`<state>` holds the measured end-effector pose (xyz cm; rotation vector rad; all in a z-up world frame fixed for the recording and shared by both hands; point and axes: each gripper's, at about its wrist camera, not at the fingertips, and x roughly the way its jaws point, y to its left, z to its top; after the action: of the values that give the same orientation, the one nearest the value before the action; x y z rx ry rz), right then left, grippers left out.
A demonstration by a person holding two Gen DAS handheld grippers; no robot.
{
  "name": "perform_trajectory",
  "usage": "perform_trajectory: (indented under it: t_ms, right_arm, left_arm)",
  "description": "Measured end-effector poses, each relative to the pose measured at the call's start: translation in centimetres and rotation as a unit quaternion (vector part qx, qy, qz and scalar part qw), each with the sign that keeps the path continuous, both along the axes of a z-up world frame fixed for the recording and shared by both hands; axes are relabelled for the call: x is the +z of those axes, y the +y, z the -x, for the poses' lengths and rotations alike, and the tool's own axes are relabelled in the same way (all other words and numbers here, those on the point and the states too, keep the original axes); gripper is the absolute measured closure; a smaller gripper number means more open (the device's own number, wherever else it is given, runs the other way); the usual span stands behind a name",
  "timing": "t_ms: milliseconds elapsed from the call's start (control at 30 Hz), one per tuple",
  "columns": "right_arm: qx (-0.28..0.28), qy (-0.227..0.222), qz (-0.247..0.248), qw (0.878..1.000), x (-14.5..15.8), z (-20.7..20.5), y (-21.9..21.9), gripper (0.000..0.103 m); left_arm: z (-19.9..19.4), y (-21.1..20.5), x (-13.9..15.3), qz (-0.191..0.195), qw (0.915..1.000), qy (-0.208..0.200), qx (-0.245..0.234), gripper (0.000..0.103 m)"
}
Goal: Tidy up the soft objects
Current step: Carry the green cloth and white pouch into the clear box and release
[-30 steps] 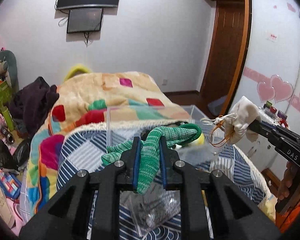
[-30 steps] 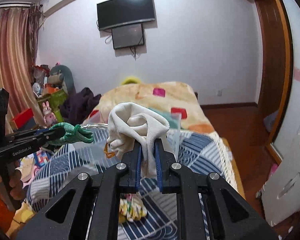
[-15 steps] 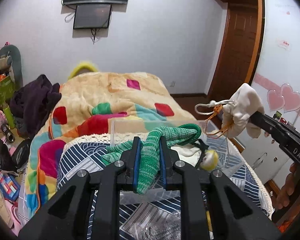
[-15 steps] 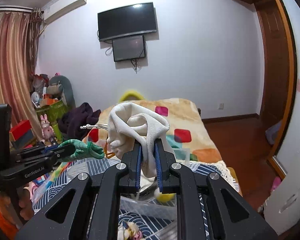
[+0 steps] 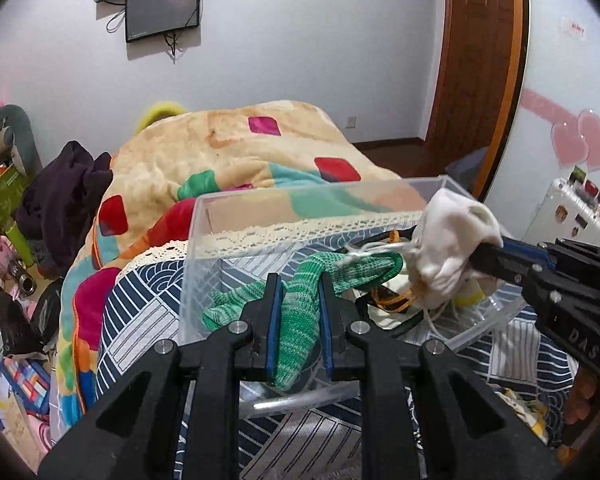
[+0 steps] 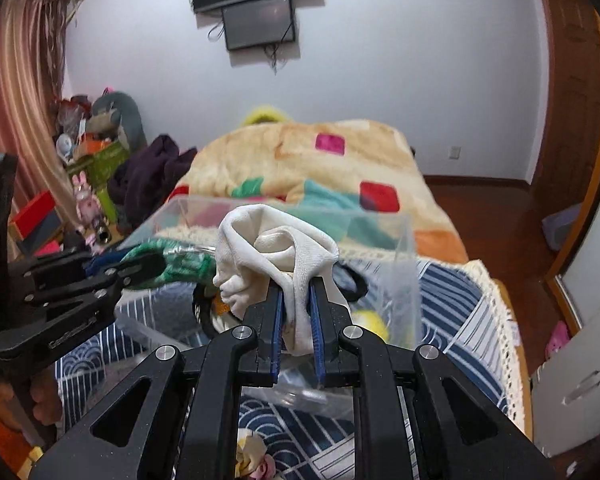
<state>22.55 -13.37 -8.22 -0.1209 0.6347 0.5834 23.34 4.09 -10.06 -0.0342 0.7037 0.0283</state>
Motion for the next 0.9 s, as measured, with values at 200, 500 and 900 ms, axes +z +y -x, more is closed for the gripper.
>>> perform_trajectory:
  t_ms: [200, 500, 900]
  right_arm:
    - [0.016, 0.02, 0.022, 0.999, -0.6, -0.3, 0.6, 0.09]
    - [0.024, 0.022, 0.037, 0.999, -0.4, 0.2, 0.3, 0.08]
    - [0.012, -0.015, 0.003, 1.0, 1.7, 2.3, -2.0, 0.05]
  left_arm:
    - [-0.2, -0.1, -0.6, 0.0, 0.9999, 0.01, 0.0, 0.086]
    - [0.9, 0.9, -0.4, 0.049, 0.9986, 0.019, -0.007, 0.072]
    - [4.8, 0.7, 1.9, 0.059, 0.998, -0.019, -0.014, 0.043]
